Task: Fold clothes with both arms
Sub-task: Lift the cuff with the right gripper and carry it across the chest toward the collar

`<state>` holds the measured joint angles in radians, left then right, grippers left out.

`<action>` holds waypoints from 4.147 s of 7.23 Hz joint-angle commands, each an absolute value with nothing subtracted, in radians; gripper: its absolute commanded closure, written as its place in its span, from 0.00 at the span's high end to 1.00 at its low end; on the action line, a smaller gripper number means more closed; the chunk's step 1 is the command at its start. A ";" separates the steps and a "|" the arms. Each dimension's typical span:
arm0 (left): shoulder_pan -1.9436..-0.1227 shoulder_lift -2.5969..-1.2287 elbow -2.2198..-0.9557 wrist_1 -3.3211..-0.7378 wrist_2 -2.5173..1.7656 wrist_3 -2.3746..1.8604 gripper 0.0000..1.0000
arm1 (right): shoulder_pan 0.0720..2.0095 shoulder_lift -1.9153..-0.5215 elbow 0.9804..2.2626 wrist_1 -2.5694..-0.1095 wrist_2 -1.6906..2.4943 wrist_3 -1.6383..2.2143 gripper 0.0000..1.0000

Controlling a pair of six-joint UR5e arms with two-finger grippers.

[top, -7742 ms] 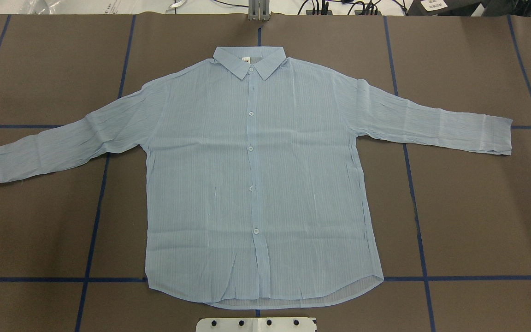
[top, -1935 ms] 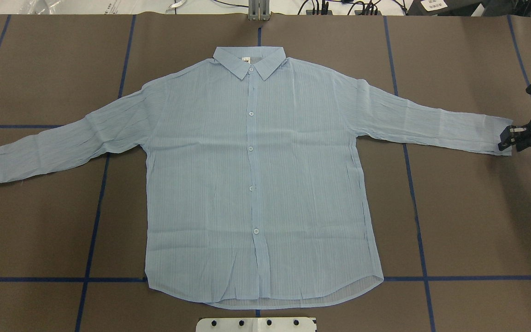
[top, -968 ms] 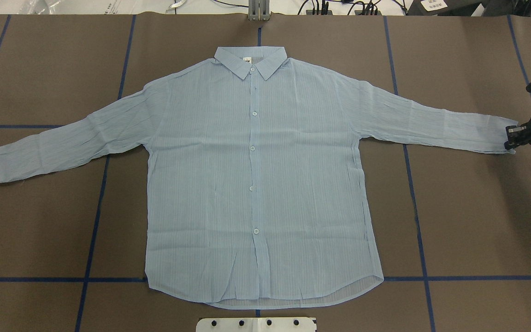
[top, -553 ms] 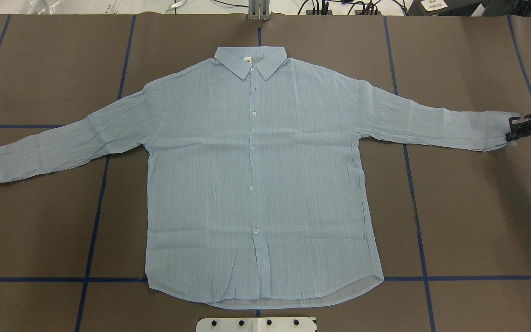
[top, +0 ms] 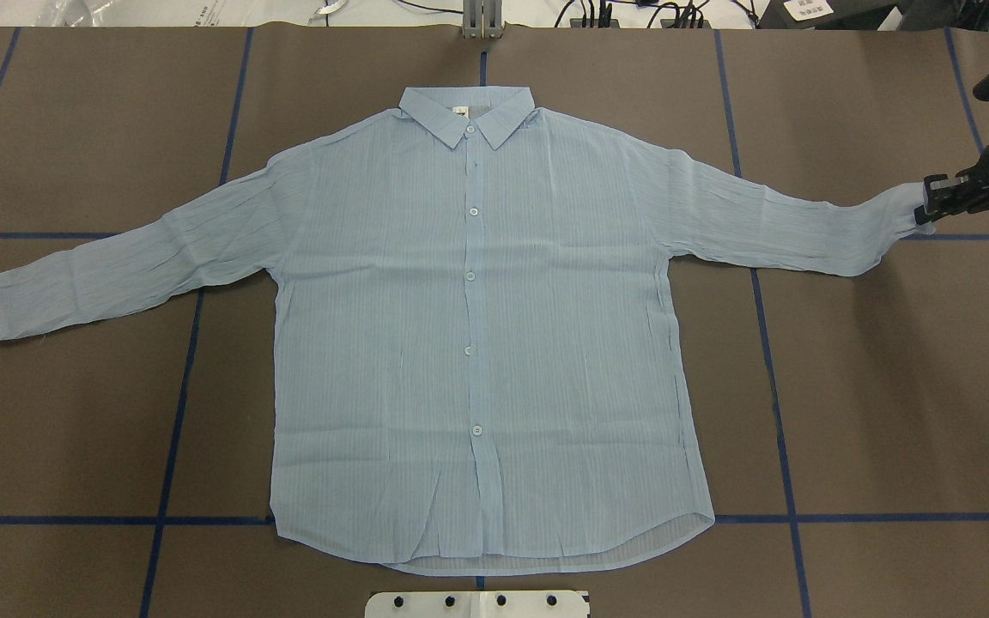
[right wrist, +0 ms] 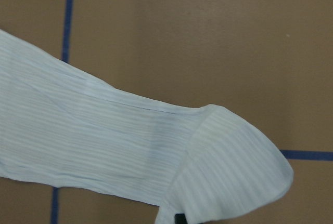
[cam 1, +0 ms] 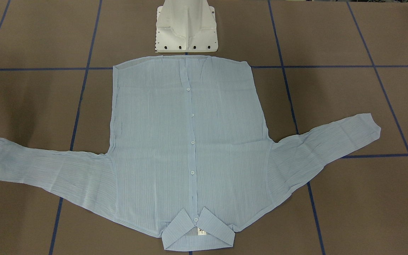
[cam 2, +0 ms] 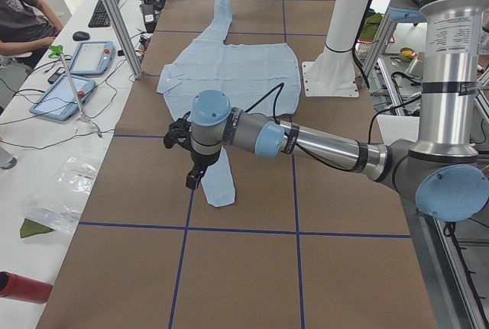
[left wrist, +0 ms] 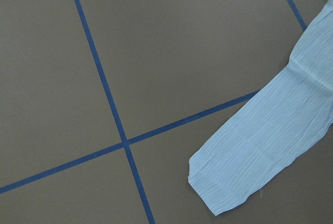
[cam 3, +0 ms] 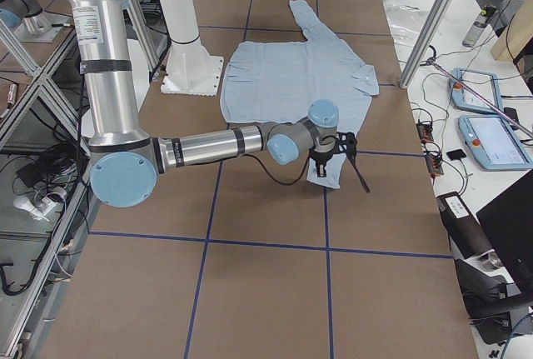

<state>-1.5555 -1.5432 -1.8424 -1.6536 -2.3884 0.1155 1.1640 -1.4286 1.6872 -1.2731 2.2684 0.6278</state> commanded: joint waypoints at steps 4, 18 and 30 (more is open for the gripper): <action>-1.569 -1.542 -1.836 -1.654 -2.387 0.114 1.00 | 0.966 -1.038 1.783 -1.623 2.252 0.740 0.00; -1.605 -1.539 -1.807 -1.654 -2.378 0.114 1.00 | 0.631 -0.509 1.145 -1.129 1.838 1.137 0.00; -1.602 -1.559 -1.783 -1.664 -2.381 -0.104 1.00 | 0.520 -0.405 1.108 -1.231 1.652 1.109 1.00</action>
<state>-1.6068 -1.5632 -1.7931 -1.6583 -2.3790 -0.0181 0.4904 -0.4014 1.0481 -1.1210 1.6094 1.1107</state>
